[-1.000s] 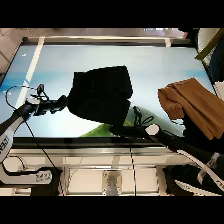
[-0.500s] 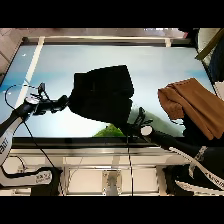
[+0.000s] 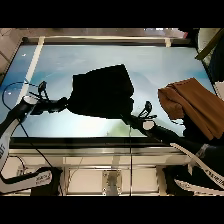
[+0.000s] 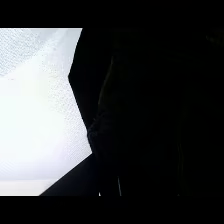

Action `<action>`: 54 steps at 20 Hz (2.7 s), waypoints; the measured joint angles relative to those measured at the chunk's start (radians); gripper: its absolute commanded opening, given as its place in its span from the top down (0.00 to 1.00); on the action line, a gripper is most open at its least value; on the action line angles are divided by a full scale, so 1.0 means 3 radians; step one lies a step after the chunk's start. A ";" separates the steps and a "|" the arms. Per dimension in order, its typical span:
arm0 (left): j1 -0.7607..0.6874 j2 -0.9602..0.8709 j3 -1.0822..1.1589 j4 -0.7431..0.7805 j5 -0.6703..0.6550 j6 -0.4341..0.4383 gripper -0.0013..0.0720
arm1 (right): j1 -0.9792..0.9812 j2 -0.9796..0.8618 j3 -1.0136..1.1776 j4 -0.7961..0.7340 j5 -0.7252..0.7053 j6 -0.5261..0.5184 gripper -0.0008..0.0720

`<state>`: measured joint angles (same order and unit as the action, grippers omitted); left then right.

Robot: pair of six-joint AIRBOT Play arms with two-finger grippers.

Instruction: Fold the clothes and pants, and hang the long-sleeved shirts on hangers.

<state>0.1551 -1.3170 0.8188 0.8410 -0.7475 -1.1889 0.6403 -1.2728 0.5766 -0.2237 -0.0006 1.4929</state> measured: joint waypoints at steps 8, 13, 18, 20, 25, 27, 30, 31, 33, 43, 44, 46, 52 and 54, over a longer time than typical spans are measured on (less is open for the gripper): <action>0.0022 0.1225 0.0000 0.0530 -0.1480 -0.0186 0.95 | -0.0033 0.1022 0.0361 -0.0973 0.1328 -0.0286 0.98; 0.0015 0.2036 0.0000 0.1097 -0.2078 -0.0870 0.95 | -0.0050 0.1227 0.1029 -0.1826 0.2172 0.0053 0.98; 0.0004 0.2088 0.0000 0.1498 -0.2135 -0.1377 0.95 | -0.0254 0.0559 0.1644 -0.2514 0.2505 0.0298 0.98; 0.0003 0.1887 0.0000 0.1553 -0.1928 -0.1523 0.95 | -0.0355 0.0155 0.1882 -0.2618 0.2561 0.0252 0.98; 0.0001 0.1092 0.0001 0.1349 -0.1087 -0.1708 0.95 | -0.0699 -0.0716 0.2385 -0.2729 0.2566 0.0179 0.98; 0.0001 0.0788 0.0001 0.1190 -0.0724 -0.1729 0.95 | -0.0815 -0.0933 0.2532 -0.2730 0.2441 0.0158 0.98; -0.0051 0.0511 0.0001 0.1039 -0.0282 -0.1752 0.94 | -0.0923 -0.1203 0.2717 -0.2731 0.2252 0.0134 0.98; -0.0093 0.0463 0.0001 0.1016 -0.0136 -0.1751 0.93 | -0.0937 -0.1284 0.2759 -0.2742 0.2215 0.0126 0.98; -0.0193 0.0408 0.0001 0.1003 0.0156 -0.1750 0.52 | -0.0955 -0.1439 0.2814 -0.2754 0.2154 0.0117 0.92; -0.0591 0.0693 0.0001 0.0940 0.1579 -0.1633 0.10 | -0.1127 -0.1668 0.3079 -0.2773 0.2008 0.0103 0.52; -0.0605 0.0776 0.0001 0.0940 0.1639 -0.1541 0.10 | -0.1213 -0.1645 0.3134 -0.2796 0.2168 0.0080 0.52; -0.0622 0.0975 0.0001 0.0940 0.1718 -0.1300 0.10 | -0.1418 -0.1577 0.3215 -0.2827 0.2614 -0.0024 0.51; -0.0640 0.1551 0.0001 0.0944 0.1715 -0.0894 0.10 | -0.2084 -0.1526 0.2956 -0.2115 0.4173 -0.0493 0.00; -0.0642 0.1652 0.0001 0.0944 0.1606 -0.0846 0.10 | -0.2206 -0.1603 0.2818 -0.1766 0.4189 -0.0581 0.00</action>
<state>-0.0376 -0.8215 0.8192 1.1240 -0.2657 -1.4425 -0.0216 -1.7538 1.4220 -0.7536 1.2560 1.3186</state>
